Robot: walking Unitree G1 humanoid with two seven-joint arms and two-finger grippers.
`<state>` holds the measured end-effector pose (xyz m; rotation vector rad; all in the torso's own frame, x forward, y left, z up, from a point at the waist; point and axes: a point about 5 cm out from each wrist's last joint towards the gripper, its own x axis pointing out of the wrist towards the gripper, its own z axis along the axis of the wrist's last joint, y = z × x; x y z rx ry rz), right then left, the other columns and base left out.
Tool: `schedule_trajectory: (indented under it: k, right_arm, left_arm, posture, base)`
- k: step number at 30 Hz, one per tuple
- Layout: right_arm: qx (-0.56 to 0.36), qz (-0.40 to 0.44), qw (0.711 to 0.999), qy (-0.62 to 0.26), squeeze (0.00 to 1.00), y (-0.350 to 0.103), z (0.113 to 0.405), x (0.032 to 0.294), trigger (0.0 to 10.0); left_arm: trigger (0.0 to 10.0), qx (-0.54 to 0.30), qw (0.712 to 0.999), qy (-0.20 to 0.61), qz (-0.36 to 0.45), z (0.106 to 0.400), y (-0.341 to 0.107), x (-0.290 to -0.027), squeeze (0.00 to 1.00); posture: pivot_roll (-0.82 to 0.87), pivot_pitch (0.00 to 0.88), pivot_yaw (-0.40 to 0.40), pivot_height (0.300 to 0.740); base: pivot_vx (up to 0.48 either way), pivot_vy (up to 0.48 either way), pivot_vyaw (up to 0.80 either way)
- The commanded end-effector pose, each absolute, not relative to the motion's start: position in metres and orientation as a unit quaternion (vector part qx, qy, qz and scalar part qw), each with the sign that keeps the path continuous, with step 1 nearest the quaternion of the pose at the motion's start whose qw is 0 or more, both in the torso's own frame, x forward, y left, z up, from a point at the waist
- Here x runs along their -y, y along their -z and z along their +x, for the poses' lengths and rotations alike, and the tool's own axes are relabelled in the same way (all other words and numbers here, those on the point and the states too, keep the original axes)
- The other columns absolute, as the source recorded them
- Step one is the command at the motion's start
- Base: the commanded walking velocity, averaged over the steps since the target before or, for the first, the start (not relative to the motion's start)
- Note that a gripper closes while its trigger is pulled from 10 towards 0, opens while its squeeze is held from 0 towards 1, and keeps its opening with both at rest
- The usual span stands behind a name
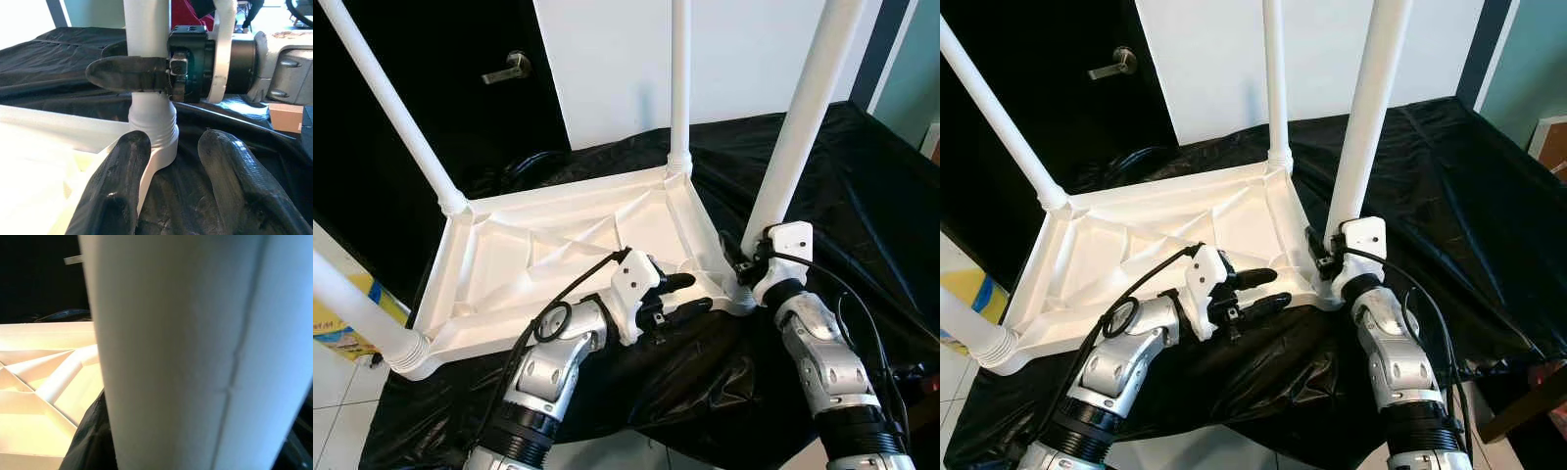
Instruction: Building children table
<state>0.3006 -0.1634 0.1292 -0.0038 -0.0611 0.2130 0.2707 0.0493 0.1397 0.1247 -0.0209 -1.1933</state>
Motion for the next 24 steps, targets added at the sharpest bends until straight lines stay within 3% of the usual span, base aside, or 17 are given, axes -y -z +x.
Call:
schedule_trajectory:
  k: [1, 17, 22, 24]
  right_arm:
    - [-0.088, 0.034, 0.994, -0.06, 0.0, -0.083, 0.291, 0.173, 10.0]
    - [-0.069, 0.048, 0.994, 0.065, 0.0, -0.079, 0.284, 0.172, 10.0]
    - [-0.047, 0.059, 0.976, 0.204, 0.0, -0.082, 0.278, 0.169, 10.0]
    - [-0.037, 0.064, 0.974, 0.216, 0.0, -0.086, 0.279, 0.171, 10.0]
  left_arm:
    - [10.0, 0.017, 0.829, 0.555, 0.067, 0.275, -0.143, -0.051, 0.0]
    - [10.0, 0.016, 0.826, 0.559, 0.07, 0.274, -0.142, -0.049, 0.0]
    - [10.0, 0.014, 0.827, 0.559, 0.064, 0.271, -0.14, -0.048, 0.0]
    - [10.0, 0.013, 0.828, 0.558, 0.063, 0.27, -0.139, -0.048, 0.0]
  posture:
    - [-0.22, 0.0, 0.124, 0.74]
    - [-0.23, 0.0, 0.123, 0.74]
    - [-0.22, 0.0, 0.113, 0.74]
    - [-0.21, 0.0, 0.108, 0.74]
  base:
    - [0.0, 0.0, 0.0]
    - [0.0, 0.0, 0.0]
    - [0.0, 0.0, 0.0]
    - [0.0, 0.0, 0.0]
